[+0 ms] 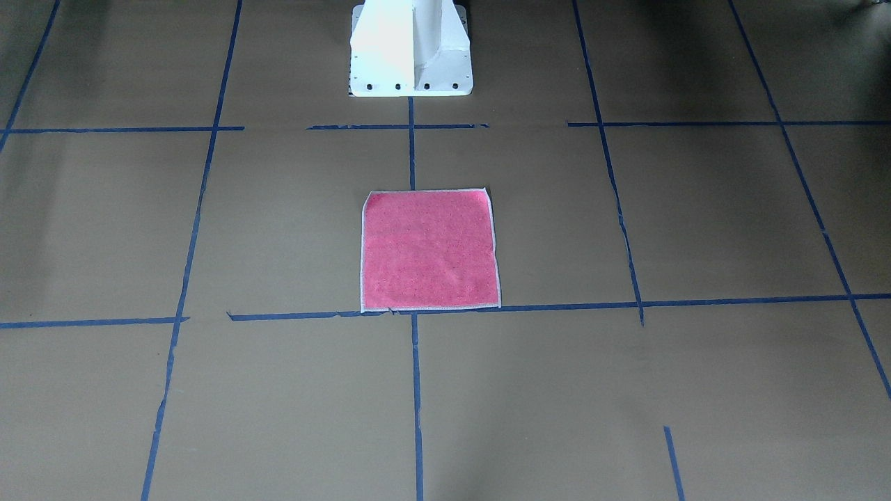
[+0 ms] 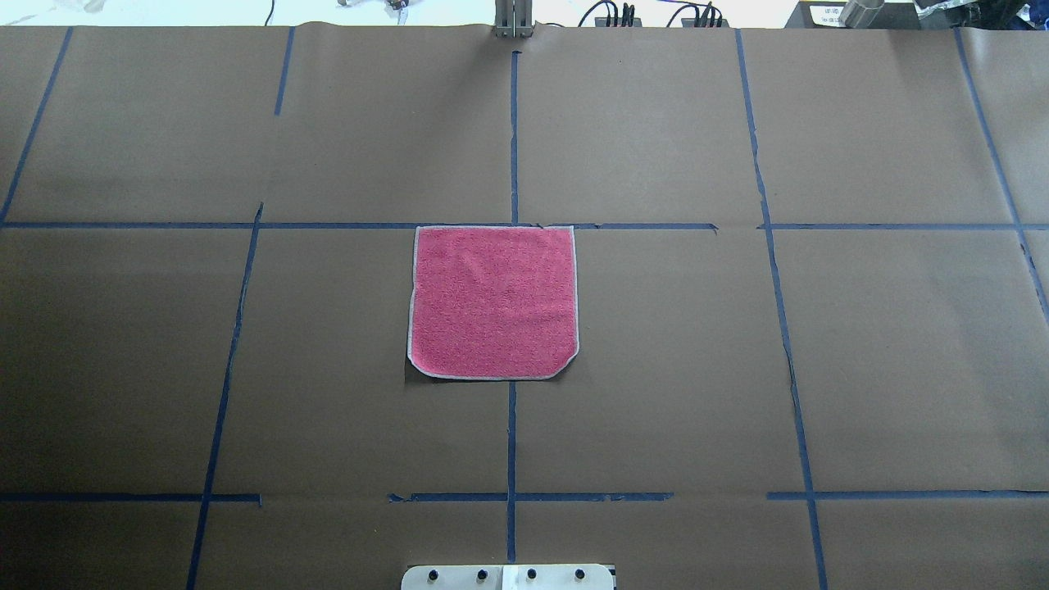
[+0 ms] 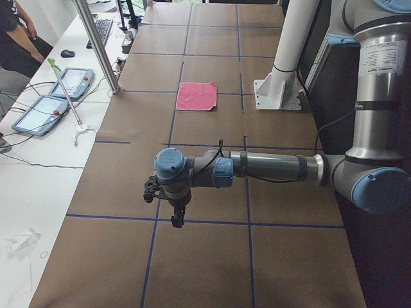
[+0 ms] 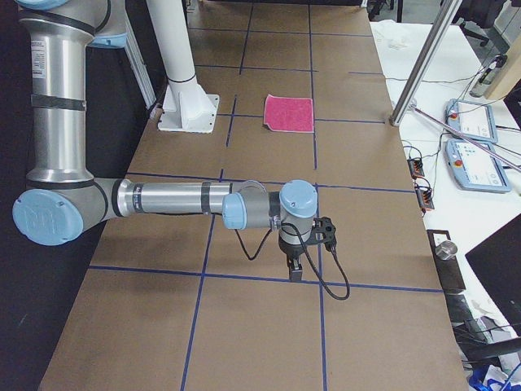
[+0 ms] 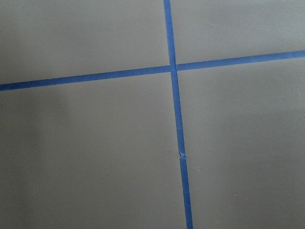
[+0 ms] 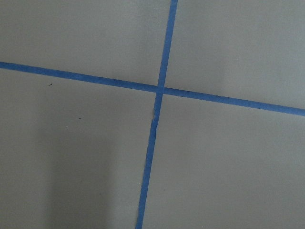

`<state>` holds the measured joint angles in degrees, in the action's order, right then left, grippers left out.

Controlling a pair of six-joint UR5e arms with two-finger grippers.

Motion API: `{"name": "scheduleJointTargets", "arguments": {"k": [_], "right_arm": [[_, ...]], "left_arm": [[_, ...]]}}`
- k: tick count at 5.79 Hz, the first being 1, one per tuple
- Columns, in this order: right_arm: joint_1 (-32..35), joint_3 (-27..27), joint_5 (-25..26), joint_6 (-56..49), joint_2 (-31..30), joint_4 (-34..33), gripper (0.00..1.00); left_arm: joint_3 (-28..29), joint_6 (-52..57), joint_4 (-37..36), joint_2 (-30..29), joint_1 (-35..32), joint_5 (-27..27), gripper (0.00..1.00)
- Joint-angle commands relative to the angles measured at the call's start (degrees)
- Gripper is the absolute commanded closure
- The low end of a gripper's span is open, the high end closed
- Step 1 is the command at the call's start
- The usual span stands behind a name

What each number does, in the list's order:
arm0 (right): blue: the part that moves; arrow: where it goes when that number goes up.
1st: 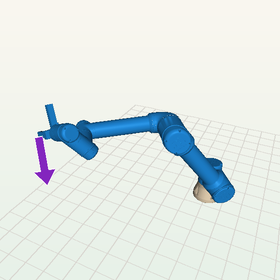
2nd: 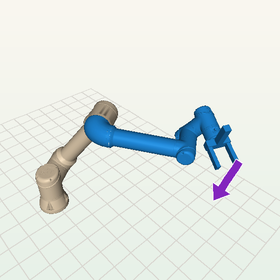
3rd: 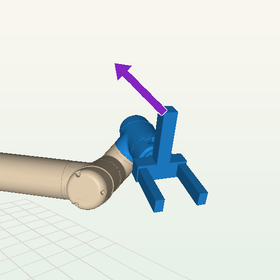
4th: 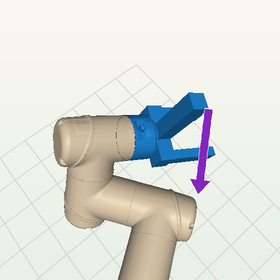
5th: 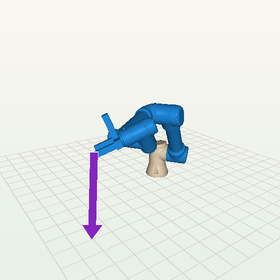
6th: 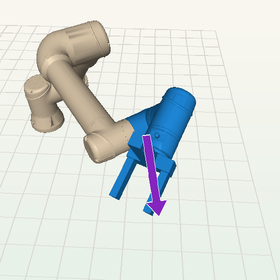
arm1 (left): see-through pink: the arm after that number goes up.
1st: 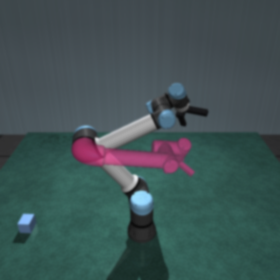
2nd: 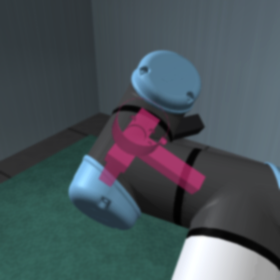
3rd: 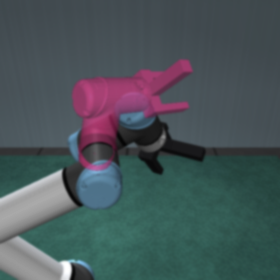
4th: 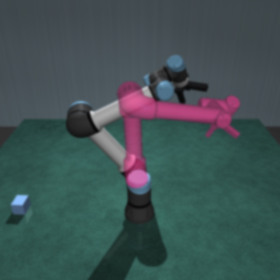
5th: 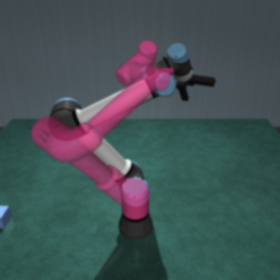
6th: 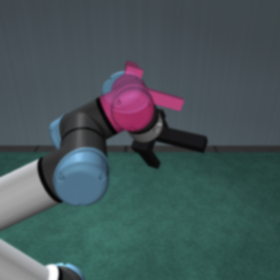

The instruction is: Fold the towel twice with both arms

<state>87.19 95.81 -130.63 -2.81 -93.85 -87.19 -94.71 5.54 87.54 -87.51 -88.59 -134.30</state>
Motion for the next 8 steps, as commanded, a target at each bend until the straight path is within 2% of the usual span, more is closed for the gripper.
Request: {"name": "scheduleJointTargets", "arguments": {"k": [1, 2, 3, 4, 6, 8], "right_arm": [[-0.18, -0.01, -0.59, 0.17, 0.33, 0.26, 0.00], [-1.92, 0.08, -0.68, 0.35, 1.12, 0.35, 0.00], [-5.15, 0.43, -1.20, 2.96, 3.47, 0.27, 0.00], [-10.32, 0.69, -1.21, 12.91, 6.37, 0.44, 0.00], [-18.33, 3.05, -1.03, 24.97, 10.25, 0.44, 0.00], [-28.78, 8.58, -0.07, 47.17, 15.60, 0.35, 0.00]], "left_arm": [[-0.38, -2.35, 0.17, -0.90, 0.17, -0.09, 0.00], [-0.82, -7.33, 0.44, -3.26, 0.61, 0.00, 0.00], [-0.91, -12.17, 0.70, -6.16, 4.71, -0.17, 0.00], [-0.91, -19.35, 0.88, -9.84, 10.58, -0.09, 0.00], [-0.91, -35.41, 0.88, -17.66, 22.09, 0.52, 0.00], [-1.61, -55.36, 0.88, -25.57, 32.29, 2.44, 0.00]]}}
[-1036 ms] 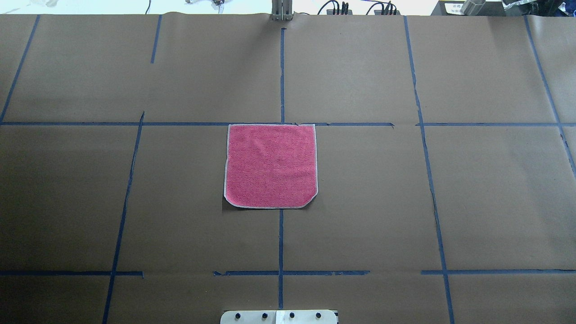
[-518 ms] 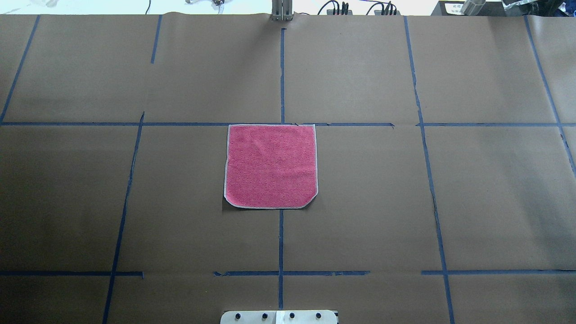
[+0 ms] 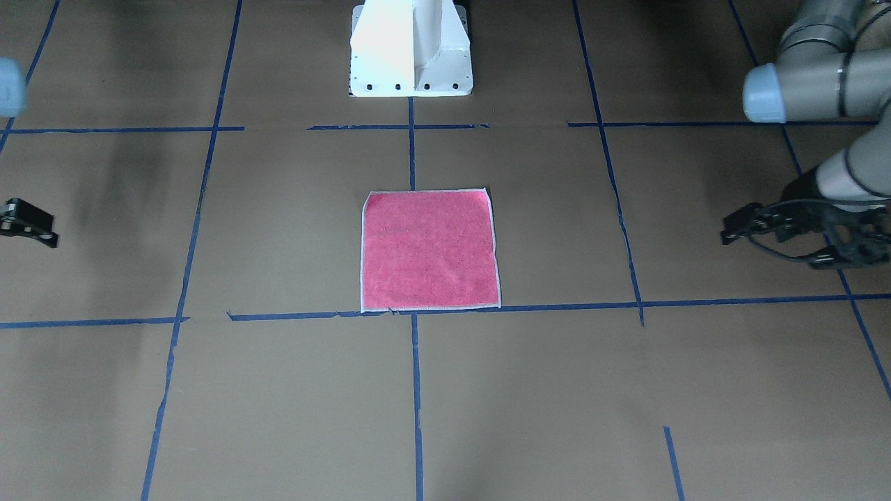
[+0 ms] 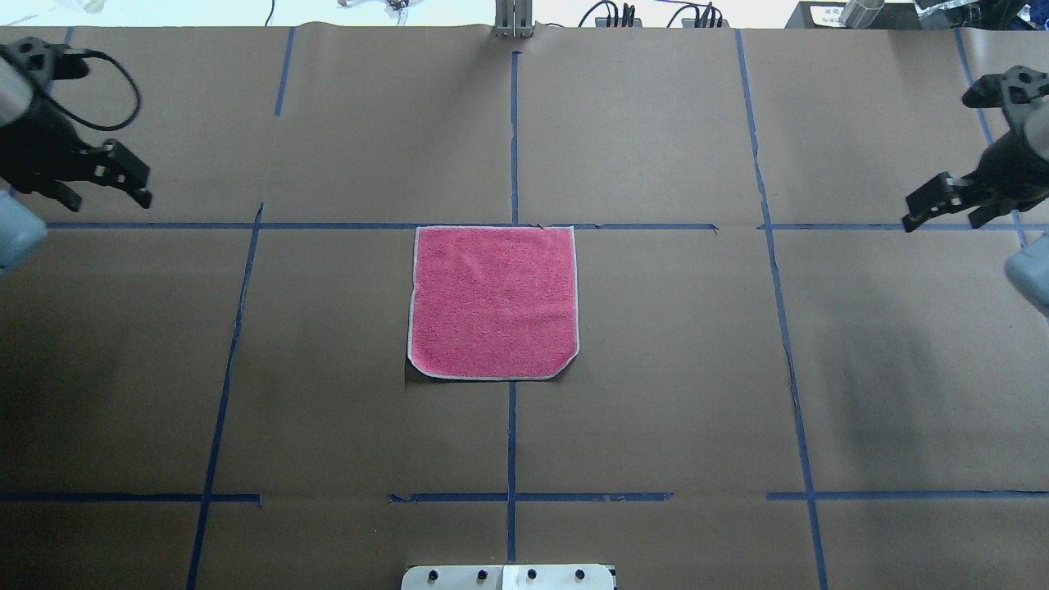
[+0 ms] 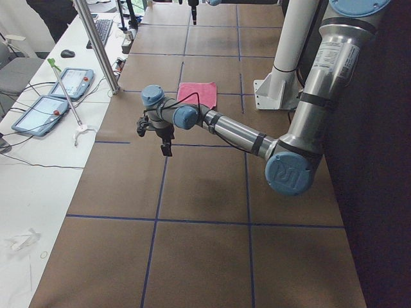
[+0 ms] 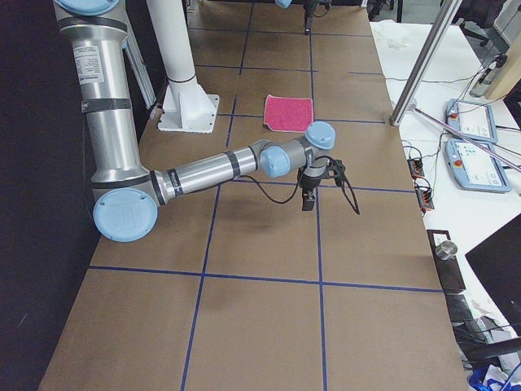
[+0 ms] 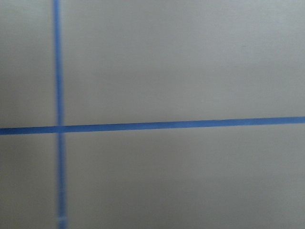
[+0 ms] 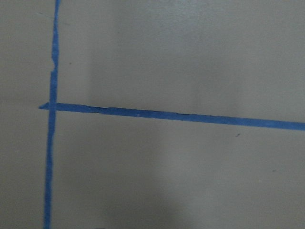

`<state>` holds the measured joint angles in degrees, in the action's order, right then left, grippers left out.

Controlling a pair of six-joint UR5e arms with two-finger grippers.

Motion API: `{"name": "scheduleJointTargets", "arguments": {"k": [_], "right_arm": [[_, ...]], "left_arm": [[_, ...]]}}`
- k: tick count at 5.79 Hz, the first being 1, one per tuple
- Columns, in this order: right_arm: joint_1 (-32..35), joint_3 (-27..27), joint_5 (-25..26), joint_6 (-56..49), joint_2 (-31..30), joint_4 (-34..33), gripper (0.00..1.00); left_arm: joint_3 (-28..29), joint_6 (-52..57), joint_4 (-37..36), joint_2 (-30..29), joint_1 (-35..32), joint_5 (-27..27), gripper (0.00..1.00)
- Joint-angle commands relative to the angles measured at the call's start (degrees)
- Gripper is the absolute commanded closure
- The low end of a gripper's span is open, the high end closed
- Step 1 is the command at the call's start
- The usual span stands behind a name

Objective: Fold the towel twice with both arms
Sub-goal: 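Move both grippers down to the towel's corners nearest the robot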

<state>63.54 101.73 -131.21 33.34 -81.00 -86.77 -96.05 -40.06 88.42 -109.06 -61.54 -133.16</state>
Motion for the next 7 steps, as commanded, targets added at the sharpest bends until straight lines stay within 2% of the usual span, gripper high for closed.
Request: {"name": "scheduleJointTargets", "arguments": {"k": [1, 2, 3, 4, 6, 7], "right_arm": [[-11.28, 4.60, 3.65, 22.97, 6.43, -0.06, 0.00], [-17.69, 6.01, 8.38, 35.18, 9.86, -0.06, 0.00], [-24.11, 6.63, 15.22, 45.74, 12.94, -0.15, 0.00], [-29.56, 6.46, 20.24, 51.42, 14.97, -0.59, 0.00], [-36.10, 5.24, 25.71, 59.45, 19.36, -0.85, 0.00], [-36.91, 2.10, 26.53, 60.78, 21.82, -0.85, 0.00]], "left_arm": [[-0.19, -18.99, 0.00, -7.45, 10.68, 4.71, 0.00], [-0.19, -27.79, -0.09, -10.18, 13.78, 5.44, 0.00], [-0.28, -37.53, -0.09, -12.47, 16.60, 6.49, 0.00], [-0.19, -44.77, -0.09, -14.06, 21.15, 10.42, 0.00], [-1.50, -53.68, 0.00, -14.60, 24.69, 12.30, 0.00], [-1.86, -57.37, 0.00, -15.30, 28.10, 15.35, 0.00]]}}
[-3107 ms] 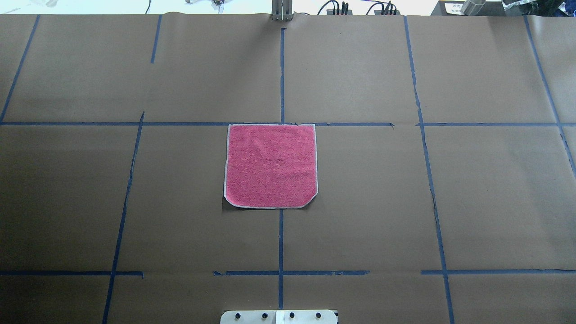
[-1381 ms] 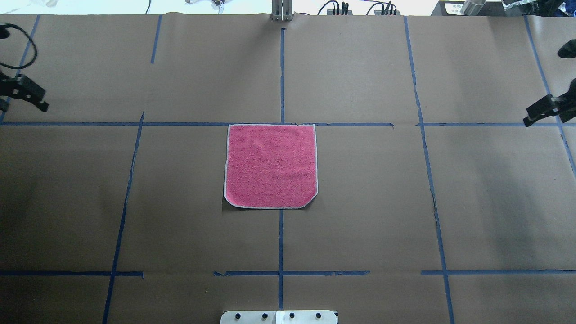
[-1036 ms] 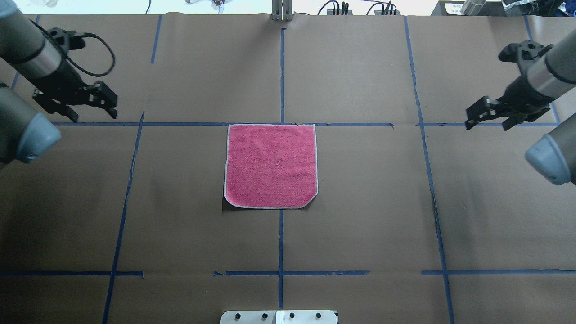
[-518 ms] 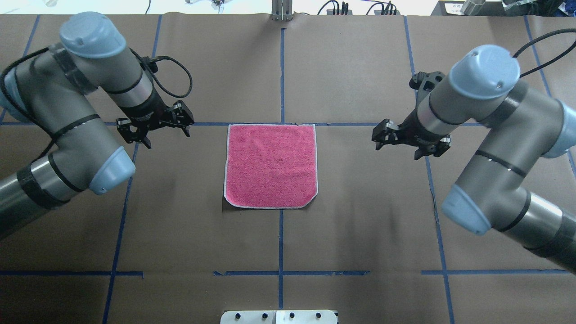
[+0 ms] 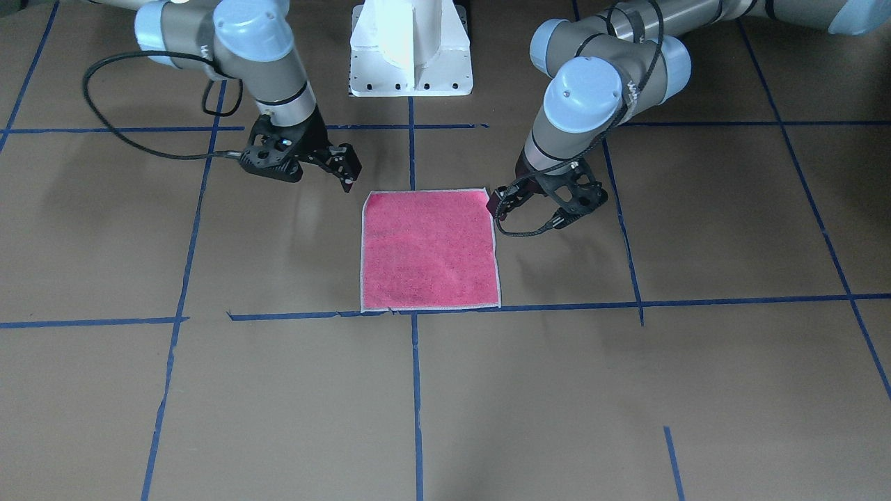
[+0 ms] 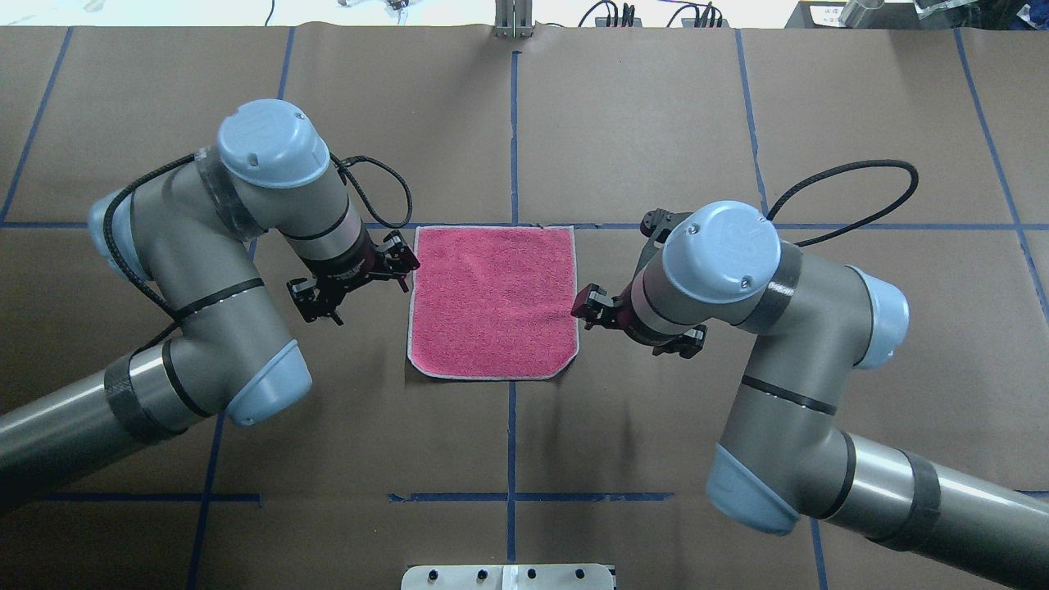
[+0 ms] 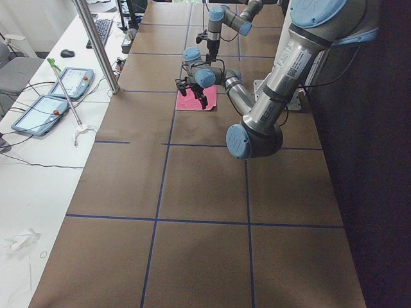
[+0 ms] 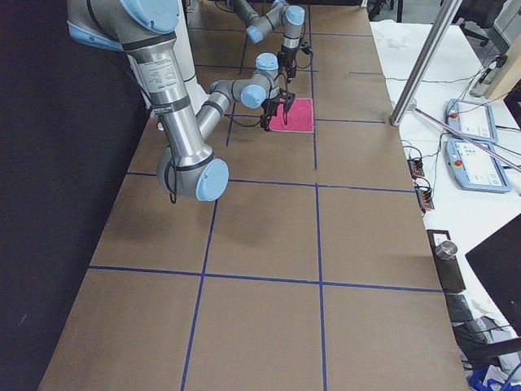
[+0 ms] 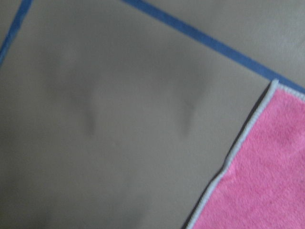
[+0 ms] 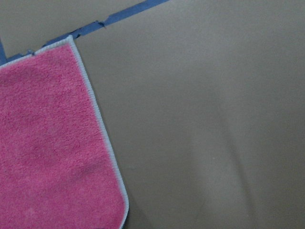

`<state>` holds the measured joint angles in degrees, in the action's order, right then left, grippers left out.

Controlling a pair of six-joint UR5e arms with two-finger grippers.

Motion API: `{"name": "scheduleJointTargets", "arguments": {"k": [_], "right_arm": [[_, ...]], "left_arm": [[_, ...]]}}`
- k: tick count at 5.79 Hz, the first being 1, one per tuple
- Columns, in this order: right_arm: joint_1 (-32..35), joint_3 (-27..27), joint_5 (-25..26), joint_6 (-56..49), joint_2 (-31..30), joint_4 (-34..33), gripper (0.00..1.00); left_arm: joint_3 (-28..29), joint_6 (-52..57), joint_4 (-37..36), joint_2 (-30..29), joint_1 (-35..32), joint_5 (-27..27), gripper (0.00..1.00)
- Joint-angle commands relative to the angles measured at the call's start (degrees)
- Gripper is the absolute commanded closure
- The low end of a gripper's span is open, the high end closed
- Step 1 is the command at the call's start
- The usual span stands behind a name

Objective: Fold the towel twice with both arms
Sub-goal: 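Move both grippers down to the towel's corners nearest the robot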

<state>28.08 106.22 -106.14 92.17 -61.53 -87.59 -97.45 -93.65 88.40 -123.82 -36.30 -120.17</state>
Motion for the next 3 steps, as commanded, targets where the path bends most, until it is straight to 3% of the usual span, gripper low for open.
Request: {"name": "scheduleJointTargets", "arguments": {"k": [1, 3], "right_arm": [[-2.06, -2.60, 1.81, 1.96, 2.03, -0.04, 0.00], [-1.89, -6.17, 2.69, 2.40, 5.26, 0.14, 0.00]], "left_arm": [[-1.85, -4.08, -0.07, -0.02, 3.43, 2.75, 0.00], [-4.41, -9.35, 0.02, 1.21, 7.20, 5.28, 0.00]]}}
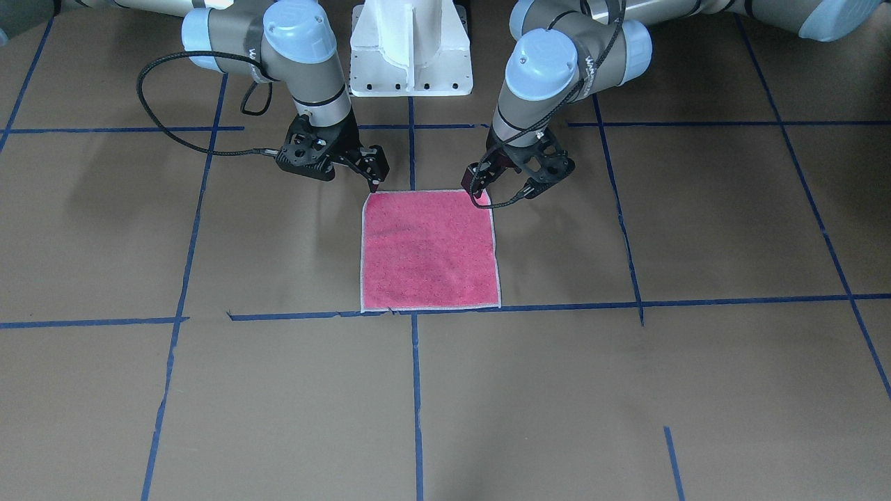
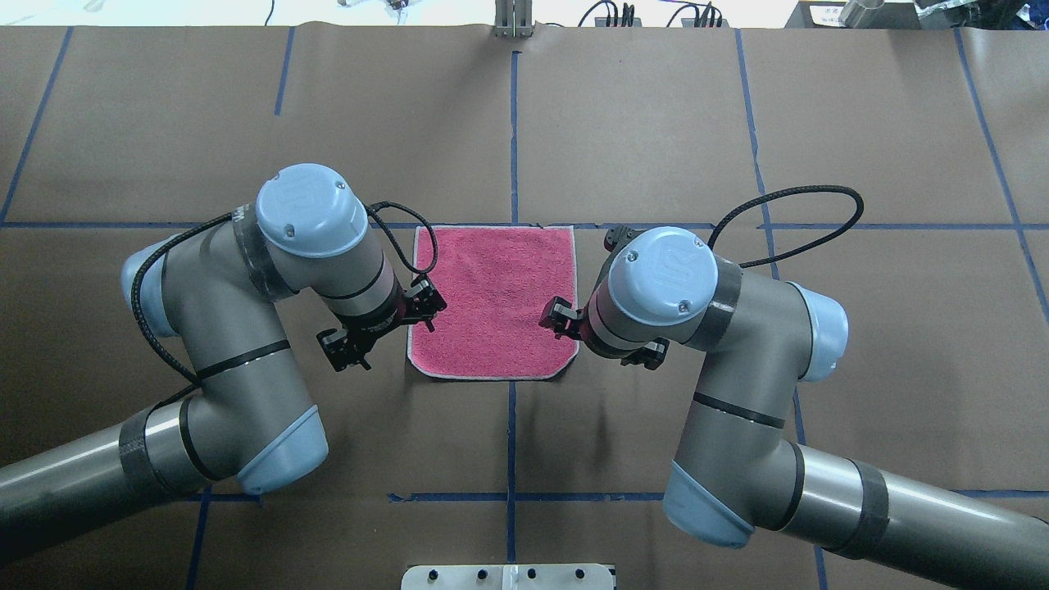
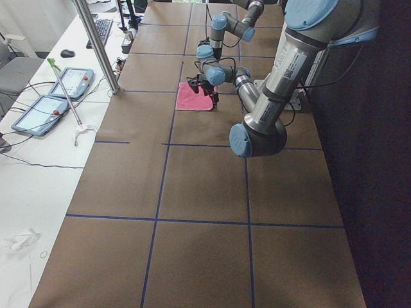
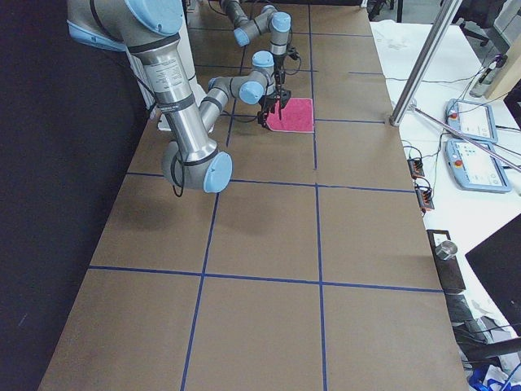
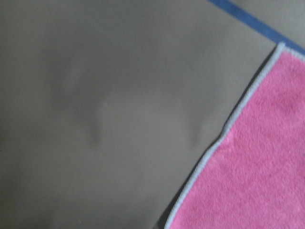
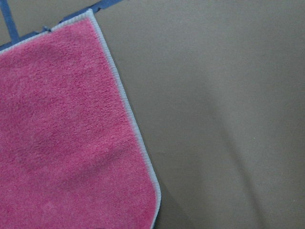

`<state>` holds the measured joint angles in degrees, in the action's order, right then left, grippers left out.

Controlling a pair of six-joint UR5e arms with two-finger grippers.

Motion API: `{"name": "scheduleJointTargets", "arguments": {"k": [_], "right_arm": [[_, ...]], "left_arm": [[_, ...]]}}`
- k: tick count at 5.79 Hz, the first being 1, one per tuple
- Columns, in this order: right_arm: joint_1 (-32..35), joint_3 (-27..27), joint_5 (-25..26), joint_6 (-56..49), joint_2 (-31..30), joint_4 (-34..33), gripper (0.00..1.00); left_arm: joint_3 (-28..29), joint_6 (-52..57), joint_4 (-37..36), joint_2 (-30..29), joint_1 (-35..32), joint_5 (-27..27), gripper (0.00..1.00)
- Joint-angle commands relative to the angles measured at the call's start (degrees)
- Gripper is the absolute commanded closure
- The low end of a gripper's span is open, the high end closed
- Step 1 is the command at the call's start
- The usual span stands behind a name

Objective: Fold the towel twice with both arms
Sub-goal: 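Move both grippers down to the towel's corners nearest the robot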

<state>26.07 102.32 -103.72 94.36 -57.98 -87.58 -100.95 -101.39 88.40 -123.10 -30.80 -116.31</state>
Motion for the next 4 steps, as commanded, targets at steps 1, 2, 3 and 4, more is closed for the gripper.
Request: {"name": "scheduleJointTargets", "arguments": {"k": [1, 2, 3, 4], "right_arm": [[0.91, -4.39, 0.27, 0.56, 4.25, 0.04, 0.00], [1.35, -7.20, 0.19, 4.65, 4.97, 0.56, 0.00], [1.35, -8.10, 0.01, 6.26, 5.15, 0.22, 0.00], [1.44, -8.10, -0.25, 6.45, 4.81, 0.21, 0.00]], "left_arm": [[-0.83, -1.79, 0.10, 0.84, 1.71, 1.52, 0.00], [-0.48, -3.45, 0.10, 0.84, 1.80, 1.52, 0.00], [-0.22, -3.55, 0.10, 0.84, 1.80, 1.52, 0.00], [0.22, -3.64, 0.10, 0.76, 1.71, 1.61, 0.00]]}}
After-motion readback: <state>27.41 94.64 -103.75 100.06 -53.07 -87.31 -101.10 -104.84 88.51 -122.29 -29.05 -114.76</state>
